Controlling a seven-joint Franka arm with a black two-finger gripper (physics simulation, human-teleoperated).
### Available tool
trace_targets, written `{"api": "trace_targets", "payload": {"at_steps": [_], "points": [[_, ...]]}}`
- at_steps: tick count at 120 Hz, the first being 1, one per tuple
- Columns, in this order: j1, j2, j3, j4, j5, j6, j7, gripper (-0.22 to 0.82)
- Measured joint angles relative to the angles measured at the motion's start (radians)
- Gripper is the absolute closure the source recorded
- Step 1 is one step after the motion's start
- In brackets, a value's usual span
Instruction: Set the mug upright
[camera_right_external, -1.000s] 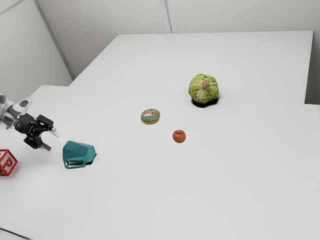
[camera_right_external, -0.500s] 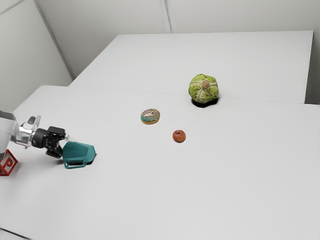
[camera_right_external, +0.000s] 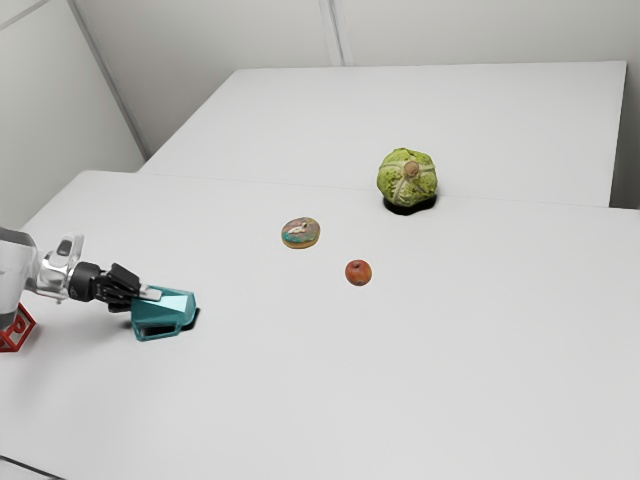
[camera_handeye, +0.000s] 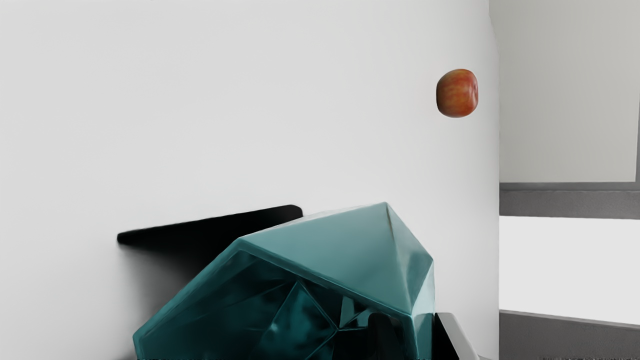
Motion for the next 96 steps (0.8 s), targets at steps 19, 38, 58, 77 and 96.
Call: {"api": "trace_targets", "payload": {"at_steps": [19, 38, 58, 77, 96], "points": [[-0.001, -0.016, 0.000, 0.001, 0.001, 0.003, 0.022, 0.72], [-0.050, -0.145, 0.000, 0.020, 0.055, 0.018, 0.024, 0.76], [-0.159, -0.237, -0.045, 0.095, 0.278, 0.110, 0.004, 0.77], [-0.261, -0.256, -0.187, 0.186, 0.700, 0.243, -0.084, 0.78], [-0.351, -0.252, -0.235, 0.162, 0.934, 0.371, -0.217, 0.78]]}}
